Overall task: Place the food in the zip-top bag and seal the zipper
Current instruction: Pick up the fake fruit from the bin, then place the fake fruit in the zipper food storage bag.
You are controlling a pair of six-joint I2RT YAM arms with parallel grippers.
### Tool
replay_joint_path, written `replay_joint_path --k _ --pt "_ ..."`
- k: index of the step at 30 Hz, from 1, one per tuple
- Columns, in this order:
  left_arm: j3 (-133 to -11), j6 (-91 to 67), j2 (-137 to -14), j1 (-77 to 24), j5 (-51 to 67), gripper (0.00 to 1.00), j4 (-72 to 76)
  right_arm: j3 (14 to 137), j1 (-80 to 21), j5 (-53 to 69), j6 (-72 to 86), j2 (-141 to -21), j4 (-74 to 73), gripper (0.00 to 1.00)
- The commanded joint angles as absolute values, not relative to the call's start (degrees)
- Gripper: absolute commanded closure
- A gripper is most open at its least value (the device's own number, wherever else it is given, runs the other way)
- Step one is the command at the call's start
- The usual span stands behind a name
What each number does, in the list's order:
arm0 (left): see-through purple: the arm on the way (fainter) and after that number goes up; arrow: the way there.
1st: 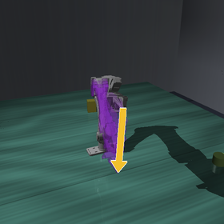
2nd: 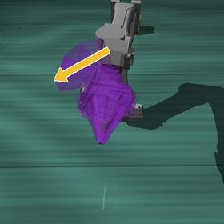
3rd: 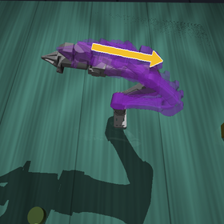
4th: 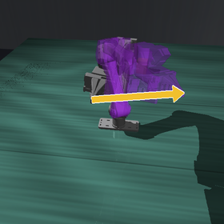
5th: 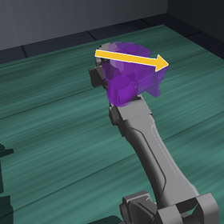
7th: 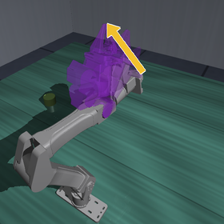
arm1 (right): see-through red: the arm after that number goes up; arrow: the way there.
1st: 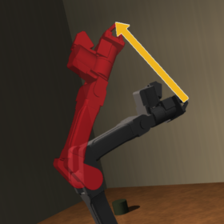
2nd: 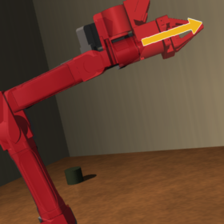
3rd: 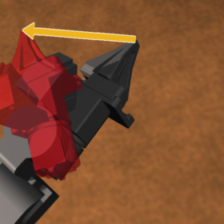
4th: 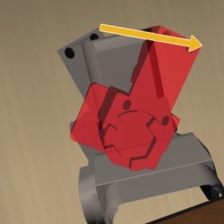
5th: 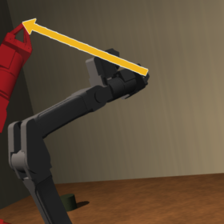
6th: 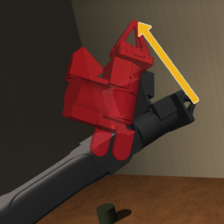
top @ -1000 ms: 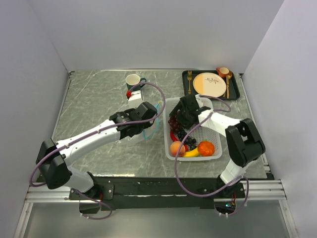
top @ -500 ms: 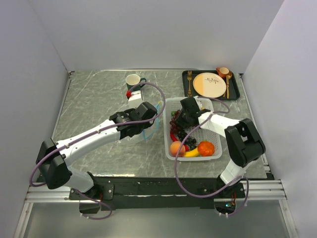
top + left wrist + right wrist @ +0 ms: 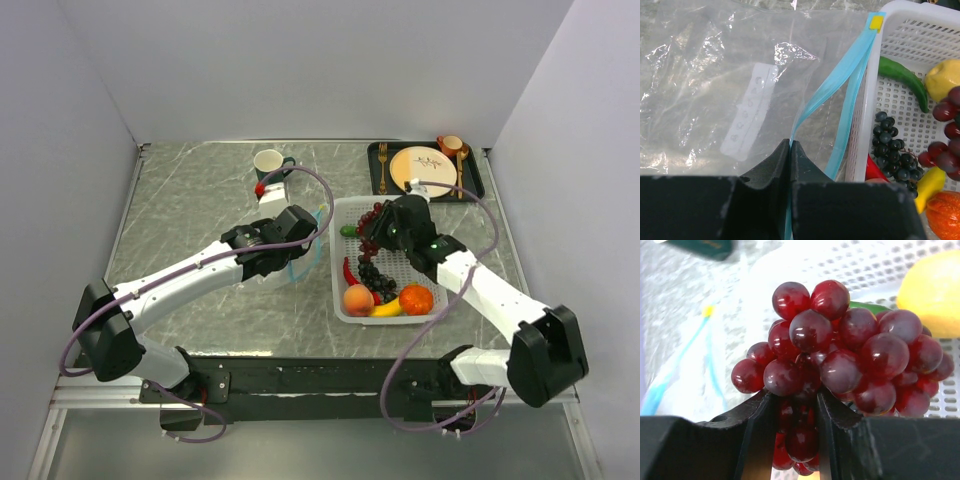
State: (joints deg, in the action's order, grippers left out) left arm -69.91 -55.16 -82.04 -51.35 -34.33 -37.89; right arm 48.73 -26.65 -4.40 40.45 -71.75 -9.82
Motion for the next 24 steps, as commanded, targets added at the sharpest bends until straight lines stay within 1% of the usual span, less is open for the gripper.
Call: replay_joint_path --k 1,3,10,13,18,24 --pt "-72.6 -54.5 -82.5 -51.1 -34.0 0.91 -36.8 49.6 -27.3 1.5 33.1 -67.9 -8.0 0.71" --pt "-72.9 -54.2 -82.7 -51.2 -33.8 0.91 -36.4 49.9 -27.8 5.8 31.5 -67.1 -8.3 0.71" --pt "-73.2 -54.4 -83.2 -51.1 -32.9 0.91 -35.6 52.9 -31.1 13.7 28.1 -65.9 -8.1 0.70" --pt "-73.3 -54.4 -83.4 -51.1 -32.6 0.92 -35.6 54.5 -33.0 16.0 28.0 -67.6 -6.8 0.69" --pt "-73.3 -54.4 -83.0 -51.2 -32.7 0.92 -35.4 58.4 -35.5 19.8 28.2 -73.6 -6.2 0.69" --pt "-72.7 -54.9 -81.6 -51.2 -33.3 0.92 -34.9 60.5 -38.2 22.1 30.9 -79.0 -5.0 0.69"
